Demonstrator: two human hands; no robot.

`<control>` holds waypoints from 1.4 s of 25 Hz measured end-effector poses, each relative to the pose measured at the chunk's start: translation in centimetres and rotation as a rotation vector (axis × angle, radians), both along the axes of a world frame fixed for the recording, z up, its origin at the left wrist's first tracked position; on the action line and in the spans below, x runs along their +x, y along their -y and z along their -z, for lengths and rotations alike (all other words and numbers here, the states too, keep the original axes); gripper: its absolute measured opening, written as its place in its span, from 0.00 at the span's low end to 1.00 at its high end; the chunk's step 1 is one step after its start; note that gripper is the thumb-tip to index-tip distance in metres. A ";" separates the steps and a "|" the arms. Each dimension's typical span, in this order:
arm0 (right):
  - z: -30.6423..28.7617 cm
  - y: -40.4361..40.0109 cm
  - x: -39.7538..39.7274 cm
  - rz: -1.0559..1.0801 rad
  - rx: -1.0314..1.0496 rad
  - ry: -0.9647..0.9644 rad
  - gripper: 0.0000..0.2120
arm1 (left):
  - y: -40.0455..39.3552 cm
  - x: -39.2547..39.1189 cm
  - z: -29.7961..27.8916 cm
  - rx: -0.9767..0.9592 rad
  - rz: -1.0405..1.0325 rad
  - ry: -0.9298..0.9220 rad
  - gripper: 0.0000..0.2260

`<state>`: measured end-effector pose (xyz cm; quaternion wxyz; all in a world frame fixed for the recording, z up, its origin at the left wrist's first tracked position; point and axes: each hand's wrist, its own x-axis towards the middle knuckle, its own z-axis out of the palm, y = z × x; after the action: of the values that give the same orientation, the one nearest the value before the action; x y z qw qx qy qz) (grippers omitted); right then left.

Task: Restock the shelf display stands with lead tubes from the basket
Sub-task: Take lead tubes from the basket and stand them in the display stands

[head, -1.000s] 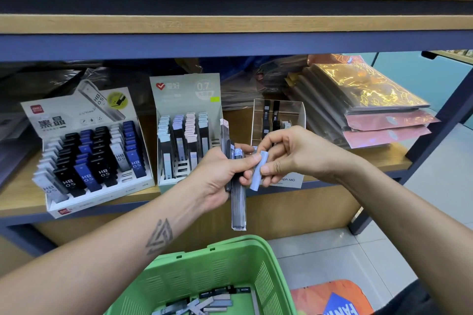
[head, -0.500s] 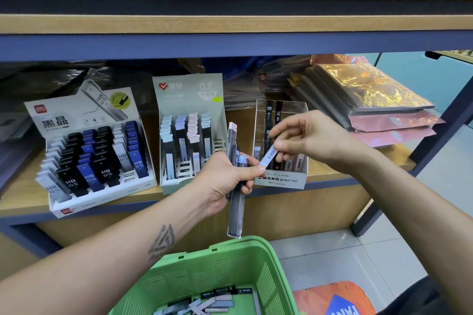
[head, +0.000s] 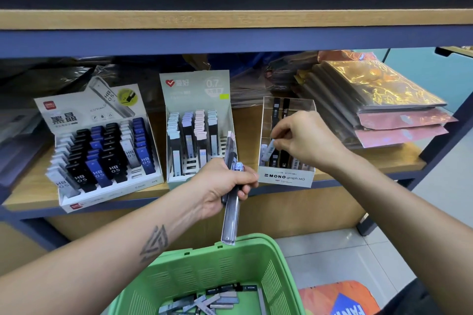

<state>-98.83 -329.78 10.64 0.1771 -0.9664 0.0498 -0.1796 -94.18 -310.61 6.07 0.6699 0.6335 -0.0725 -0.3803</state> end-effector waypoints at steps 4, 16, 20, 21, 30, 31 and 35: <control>2.0 -0.7 1.0 -0.004 -0.099 -0.052 0.06 | -0.3 -0.1 -0.1 -0.006 0.002 0.008 0.03; 1.1 -0.6 0.9 0.073 -0.048 -0.116 0.09 | -0.9 -0.1 -0.4 -0.015 0.004 0.015 0.03; 0.3 -0.2 0.3 0.140 -0.037 -0.053 0.11 | -0.9 -0.3 -0.4 -0.015 0.006 0.009 0.03; 0.5 -0.3 0.2 0.139 -0.053 -0.062 0.10 | -1.0 -0.3 -0.5 -0.018 0.007 0.007 0.03; -0.3 -4.8 -0.9 -0.254 0.555 -0.303 0.05 | -1.9 -0.6 -0.9 -0.151 0.114 -0.026 0.08; -0.3 -5.0 -1.0 -0.280 0.623 -0.343 0.06 | -2.1 -0.6 -0.9 -0.152 0.126 -0.011 0.09; -0.2 -5.3 -1.0 -0.293 0.752 -0.416 0.07 | -3.2 -0.7 -1.1 -0.139 0.152 0.011 0.08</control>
<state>-99.80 -324.47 10.88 0.5256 -0.8473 0.0090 0.0760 -94.90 -307.36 7.20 0.6812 0.5803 -0.1503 -0.4204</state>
